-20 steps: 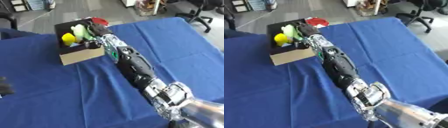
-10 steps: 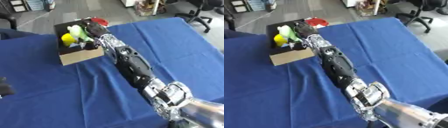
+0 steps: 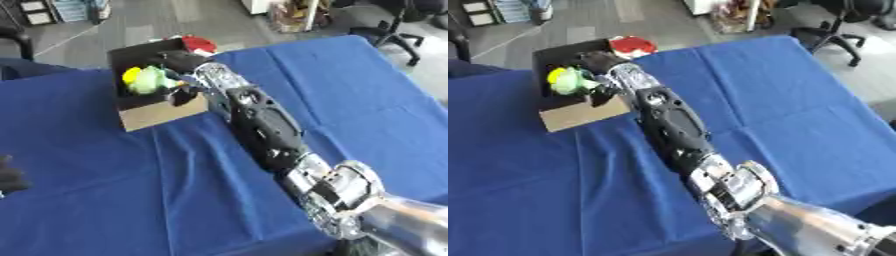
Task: Pick up objects on the table and place them in the box.
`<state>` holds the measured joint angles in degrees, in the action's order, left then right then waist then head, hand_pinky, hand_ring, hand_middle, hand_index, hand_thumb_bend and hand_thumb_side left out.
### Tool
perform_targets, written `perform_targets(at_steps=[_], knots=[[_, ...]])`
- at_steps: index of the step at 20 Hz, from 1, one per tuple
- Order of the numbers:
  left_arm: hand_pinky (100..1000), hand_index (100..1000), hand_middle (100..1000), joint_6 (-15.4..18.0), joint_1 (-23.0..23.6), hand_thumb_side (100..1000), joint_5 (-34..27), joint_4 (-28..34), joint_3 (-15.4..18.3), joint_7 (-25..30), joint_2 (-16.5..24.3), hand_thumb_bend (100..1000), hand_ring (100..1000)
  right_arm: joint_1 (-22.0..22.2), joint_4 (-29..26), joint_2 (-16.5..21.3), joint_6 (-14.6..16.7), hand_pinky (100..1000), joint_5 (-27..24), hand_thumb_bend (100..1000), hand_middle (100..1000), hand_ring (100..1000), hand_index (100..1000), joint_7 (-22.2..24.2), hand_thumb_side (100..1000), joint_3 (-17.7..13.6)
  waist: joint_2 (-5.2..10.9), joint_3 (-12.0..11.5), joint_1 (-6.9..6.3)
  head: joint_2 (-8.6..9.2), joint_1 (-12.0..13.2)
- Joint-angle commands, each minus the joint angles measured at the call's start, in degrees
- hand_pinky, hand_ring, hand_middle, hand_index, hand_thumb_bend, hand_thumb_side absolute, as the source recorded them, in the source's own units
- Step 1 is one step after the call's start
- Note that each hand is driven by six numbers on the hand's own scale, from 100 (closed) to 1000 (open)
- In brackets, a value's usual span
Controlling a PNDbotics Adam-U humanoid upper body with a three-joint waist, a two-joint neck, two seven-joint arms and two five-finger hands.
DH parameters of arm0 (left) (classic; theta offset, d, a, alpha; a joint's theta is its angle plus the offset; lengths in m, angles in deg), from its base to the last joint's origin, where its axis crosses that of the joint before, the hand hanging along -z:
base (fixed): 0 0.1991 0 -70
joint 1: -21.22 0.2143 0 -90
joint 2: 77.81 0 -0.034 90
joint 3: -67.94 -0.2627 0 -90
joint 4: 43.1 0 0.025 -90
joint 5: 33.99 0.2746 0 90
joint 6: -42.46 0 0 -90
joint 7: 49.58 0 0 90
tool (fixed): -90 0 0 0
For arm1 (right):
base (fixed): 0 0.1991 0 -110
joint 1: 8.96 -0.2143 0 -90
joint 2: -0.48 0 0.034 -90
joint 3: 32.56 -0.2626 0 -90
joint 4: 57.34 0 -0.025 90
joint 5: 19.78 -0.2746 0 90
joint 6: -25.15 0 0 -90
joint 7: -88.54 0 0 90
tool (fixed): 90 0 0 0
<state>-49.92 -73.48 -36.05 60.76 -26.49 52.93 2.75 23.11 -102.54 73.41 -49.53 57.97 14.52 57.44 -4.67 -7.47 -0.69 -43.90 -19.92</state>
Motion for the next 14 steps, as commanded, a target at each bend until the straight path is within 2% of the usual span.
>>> perform_targets(at_steps=[1,5,8,11,14], knots=[[772,787,585,0.1,-0.5,641,-0.4,0.8,0.2,0.0,0.3,119,595,-1.9,-2.7,1.6,0.1,1000,-1.0,100,1000,1000,1000,0.6,105,0.1,1.58,0.0,-0.42,-0.22,-0.1],[772,787,585,0.1,-0.4,640,-0.2,0.8,0.4,-0.2,0.5,120,594,-2.7,-6.9,4.3,2.1,1000,-5.0,100,1000,1000,1000,0.9,100,1.0,1.64,0.2,-0.07,-0.22,0.4],[772,787,584,0.1,-0.2,641,0.0,0.7,0.8,-0.6,0.8,121,594,-1.5,-13.2,8.5,5.3,1000,-12.1,100,1000,1000,1000,0.9,100,3.0,1.66,0.8,0.43,-0.22,1.4],[772,786,584,0.1,-0.1,641,0.2,0.7,1.1,-0.9,1.0,121,594,2.8,-22.5,13.6,7.5,1000,-20.1,100,1000,1000,1000,1.4,100,4.9,1.63,1.5,0.94,-0.22,2.6],[771,786,584,0.1,-0.2,641,0.4,0.7,1.3,-1.2,1.3,122,594,10.5,-33.4,17.8,7.7,1000,-28.6,100,1000,1000,1000,2.1,100,5.3,1.51,2.6,1.39,-0.22,3.8]])
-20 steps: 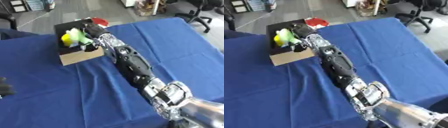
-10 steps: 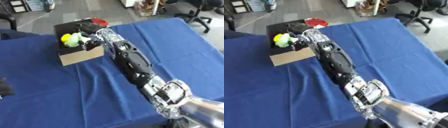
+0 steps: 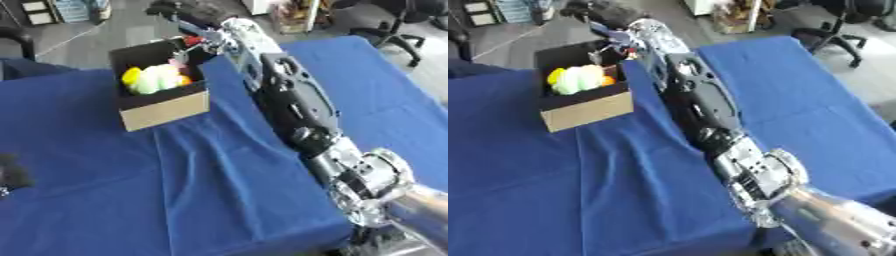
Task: Pick up objects on the table and place them in the box.
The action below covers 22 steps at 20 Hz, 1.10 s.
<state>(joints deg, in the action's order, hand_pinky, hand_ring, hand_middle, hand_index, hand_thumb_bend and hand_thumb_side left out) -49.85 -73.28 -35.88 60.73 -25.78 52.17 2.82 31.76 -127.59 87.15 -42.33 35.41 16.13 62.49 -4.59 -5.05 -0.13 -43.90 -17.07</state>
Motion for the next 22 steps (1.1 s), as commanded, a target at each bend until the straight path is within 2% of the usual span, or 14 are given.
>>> perform_targets(at_steps=[1,4,7,9,10,11,12,13,14,16,19,22], knots=[[772,786,584,0.0,-0.4,641,0.3,0.7,0.7,-0.5,1.2,123,594,4.5,-11.7,5.0,0.1,1000,-8.8,100,1000,1000,1000,0.8,100,0.1,1.39,0.3,0.94,-0.22,1.2],[771,786,584,0.0,-0.5,644,0.4,0.7,0.7,-0.6,1.3,122,593,14.4,-19.4,6.4,0.4,1000,-20.0,100,1000,1000,1000,-0.1,100,-1.3,1.03,1.1,1.21,-0.22,2.3],[772,787,584,0.0,-0.7,644,0.5,0.7,0.7,-0.6,1.3,123,594,24.3,-23.0,6.9,0.3,976,-31.3,100,1000,987,1000,-0.7,100,-3.3,0.65,1.5,1.39,-0.22,3.3],[772,787,584,0.1,-0.9,645,0.5,0.7,0.7,-0.6,1.3,122,594,30.3,-24.7,6.7,-0.1,943,-37.8,100,969,945,1000,-0.3,140,-4.6,0.37,1.7,1.37,-0.22,4.3],[772,787,584,0.0,-0.9,645,0.5,0.7,0.7,-0.6,1.3,123,595,33.0,-25.3,6.3,-0.7,914,-40.9,100,934,915,1000,-0.3,258,-5.2,0.29,1.8,1.36,-0.22,4.7],[772,787,584,0.0,-0.9,645,0.5,0.7,0.7,-0.6,1.2,123,595,35.4,-26.0,5.9,-1.0,908,-43.8,100,925,906,1000,-0.4,288,-5.7,0.23,1.9,1.38,-0.22,4.9],[772,787,584,0.0,-1.0,646,0.5,0.7,0.6,-0.5,1.2,124,596,37.7,-26.6,5.1,-1.4,875,-46.6,100,881,863,1000,-0.8,405,-6.2,0.22,2.1,1.4,-0.22,5.1],[772,787,584,0.0,-1.0,646,0.5,0.7,0.5,-0.5,1.1,124,596,39.5,-26.9,4.5,-1.9,873,-49.0,100,877,860,1000,-1.2,415,-6.4,0.23,2.1,1.42,-0.22,5.3],[772,787,585,0.0,-1.0,647,0.5,0.6,0.4,-0.4,1.0,123,596,41.0,-27.2,4.0,-2.2,854,-50.9,100,839,829,992,-1.5,496,-6.4,0.26,2.3,1.4,-0.22,5.5],[772,787,585,0.0,-1.0,647,0.5,0.6,0.2,-0.2,0.9,122,597,43.4,-27.3,2.8,-2.6,837,-53.8,100,806,805,972,-2.2,565,-6.5,0.32,2.8,1.31,-0.22,6.0],[772,787,585,0.0,-0.9,647,0.5,0.5,0.2,-0.1,0.8,122,597,45.4,-27.0,0.6,-3.1,818,-56.8,100,770,772,948,-4.0,592,-6.5,0.39,3.0,1.13,-0.22,7.1],[773,787,585,0.0,-0.8,650,0.4,0.4,0.0,0.0,0.7,122,599,45.6,-26.8,-0.4,-3.7,808,-57.7,100,747,751,908,-5.1,586,-5.9,0.35,3.1,0.88,-0.22,10.1]])
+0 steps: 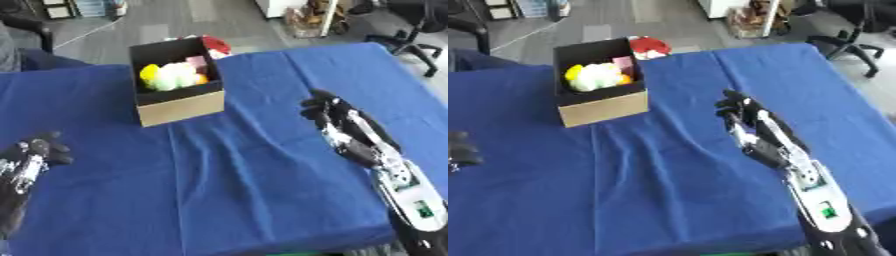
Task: Pick up objects on the table and place them in the box.
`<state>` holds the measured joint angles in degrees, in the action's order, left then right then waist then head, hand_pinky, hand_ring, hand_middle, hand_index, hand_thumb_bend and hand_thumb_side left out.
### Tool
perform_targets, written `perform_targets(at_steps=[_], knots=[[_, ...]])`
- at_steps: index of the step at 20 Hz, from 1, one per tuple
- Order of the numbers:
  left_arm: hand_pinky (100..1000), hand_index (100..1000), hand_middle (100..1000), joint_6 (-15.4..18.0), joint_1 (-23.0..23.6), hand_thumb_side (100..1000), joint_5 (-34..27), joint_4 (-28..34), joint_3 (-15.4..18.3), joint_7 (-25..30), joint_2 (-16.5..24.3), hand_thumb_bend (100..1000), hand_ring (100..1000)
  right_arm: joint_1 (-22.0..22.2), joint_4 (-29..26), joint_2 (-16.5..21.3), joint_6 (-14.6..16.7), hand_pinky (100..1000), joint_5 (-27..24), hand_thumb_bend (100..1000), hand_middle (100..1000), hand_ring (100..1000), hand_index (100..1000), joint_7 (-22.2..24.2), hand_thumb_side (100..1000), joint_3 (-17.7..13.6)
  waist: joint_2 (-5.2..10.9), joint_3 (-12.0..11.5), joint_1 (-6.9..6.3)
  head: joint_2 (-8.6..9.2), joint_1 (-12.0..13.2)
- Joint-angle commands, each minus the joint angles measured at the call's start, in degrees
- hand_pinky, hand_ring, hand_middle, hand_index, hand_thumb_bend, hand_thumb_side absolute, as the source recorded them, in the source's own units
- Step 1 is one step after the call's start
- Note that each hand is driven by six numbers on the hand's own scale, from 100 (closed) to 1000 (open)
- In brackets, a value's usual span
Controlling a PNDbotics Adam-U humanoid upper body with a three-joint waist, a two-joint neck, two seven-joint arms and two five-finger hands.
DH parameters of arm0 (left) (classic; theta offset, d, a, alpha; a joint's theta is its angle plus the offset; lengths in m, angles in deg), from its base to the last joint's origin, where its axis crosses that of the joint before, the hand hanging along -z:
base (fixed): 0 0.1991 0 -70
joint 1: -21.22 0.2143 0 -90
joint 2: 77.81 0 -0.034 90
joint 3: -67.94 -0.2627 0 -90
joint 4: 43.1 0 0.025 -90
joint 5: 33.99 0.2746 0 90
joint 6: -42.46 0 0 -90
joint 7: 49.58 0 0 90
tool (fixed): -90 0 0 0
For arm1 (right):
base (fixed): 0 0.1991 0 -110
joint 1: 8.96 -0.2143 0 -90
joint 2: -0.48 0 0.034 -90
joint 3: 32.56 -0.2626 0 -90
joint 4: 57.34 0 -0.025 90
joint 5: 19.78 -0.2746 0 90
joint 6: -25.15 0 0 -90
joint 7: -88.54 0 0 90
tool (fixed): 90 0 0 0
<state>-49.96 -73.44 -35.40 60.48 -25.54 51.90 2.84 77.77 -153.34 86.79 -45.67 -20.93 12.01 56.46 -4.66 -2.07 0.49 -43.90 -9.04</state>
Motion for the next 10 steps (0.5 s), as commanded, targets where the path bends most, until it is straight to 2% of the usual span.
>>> perform_targets(at_steps=[1,5,10], knots=[[773,787,585,0.1,-0.7,650,-0.1,0.6,-0.4,0.4,0.6,122,599,-0.5,-1.0,-0.1,-0.5,807,-1.4,100,744,749,894,-1.1,585,0.4,0.36,0.2,0.19,-0.22,3.4],[773,787,586,0.1,-0.7,652,-0.2,0.5,-0.6,0.6,0.5,122,600,-0.5,-1.1,-0.4,-0.7,800,-1.2,100,730,739,869,-1.4,574,1.0,0.2,0.4,0.08,-0.22,7.5],[773,787,586,0.1,-0.8,651,-0.2,0.6,-1.1,1.1,0.5,123,601,-0.5,-1.2,-0.8,-1.3,793,-1.7,100,720,729,845,-1.7,583,1.8,0.14,0.5,0.08,-0.22,8.8]])
